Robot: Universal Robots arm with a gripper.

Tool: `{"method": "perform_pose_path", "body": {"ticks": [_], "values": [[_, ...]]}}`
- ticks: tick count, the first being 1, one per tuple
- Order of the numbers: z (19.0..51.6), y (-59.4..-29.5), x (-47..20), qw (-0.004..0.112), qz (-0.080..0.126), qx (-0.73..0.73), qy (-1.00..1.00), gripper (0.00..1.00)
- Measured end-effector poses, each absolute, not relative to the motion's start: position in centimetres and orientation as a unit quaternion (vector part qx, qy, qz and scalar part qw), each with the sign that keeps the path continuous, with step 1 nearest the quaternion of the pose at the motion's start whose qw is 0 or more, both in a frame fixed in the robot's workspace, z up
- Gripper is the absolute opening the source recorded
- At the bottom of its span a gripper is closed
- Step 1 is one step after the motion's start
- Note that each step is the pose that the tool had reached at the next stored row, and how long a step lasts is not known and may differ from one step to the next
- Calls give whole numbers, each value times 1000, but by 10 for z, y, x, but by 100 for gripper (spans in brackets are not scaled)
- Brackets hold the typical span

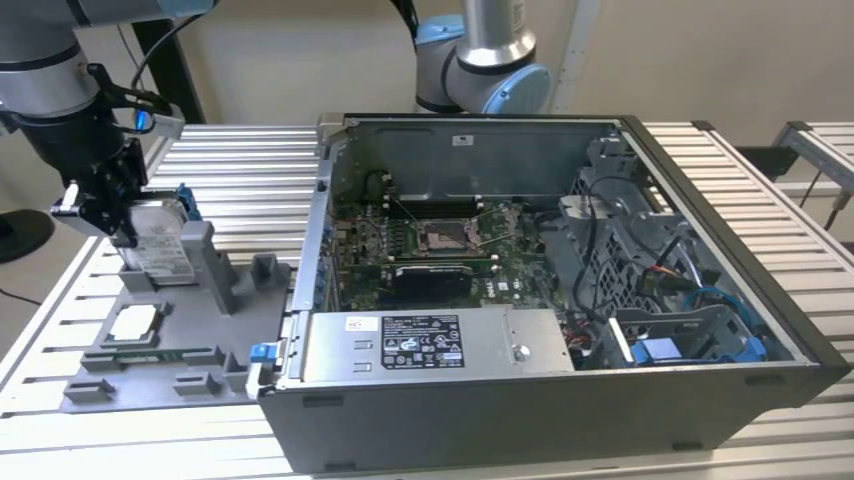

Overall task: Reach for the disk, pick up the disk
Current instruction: 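Pick up the disk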

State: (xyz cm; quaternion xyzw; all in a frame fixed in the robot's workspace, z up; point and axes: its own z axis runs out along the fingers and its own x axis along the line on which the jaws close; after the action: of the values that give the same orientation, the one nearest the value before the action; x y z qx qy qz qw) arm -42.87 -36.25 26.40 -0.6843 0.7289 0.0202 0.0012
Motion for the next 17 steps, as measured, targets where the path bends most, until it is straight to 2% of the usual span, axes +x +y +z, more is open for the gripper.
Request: {"method": "perform_pose_path", "body": {"ticks": [1,17], "values": [[264,-362,-429,1,20,-684,729,0],[264,-362,-429,1,20,-685,729,0]]}}
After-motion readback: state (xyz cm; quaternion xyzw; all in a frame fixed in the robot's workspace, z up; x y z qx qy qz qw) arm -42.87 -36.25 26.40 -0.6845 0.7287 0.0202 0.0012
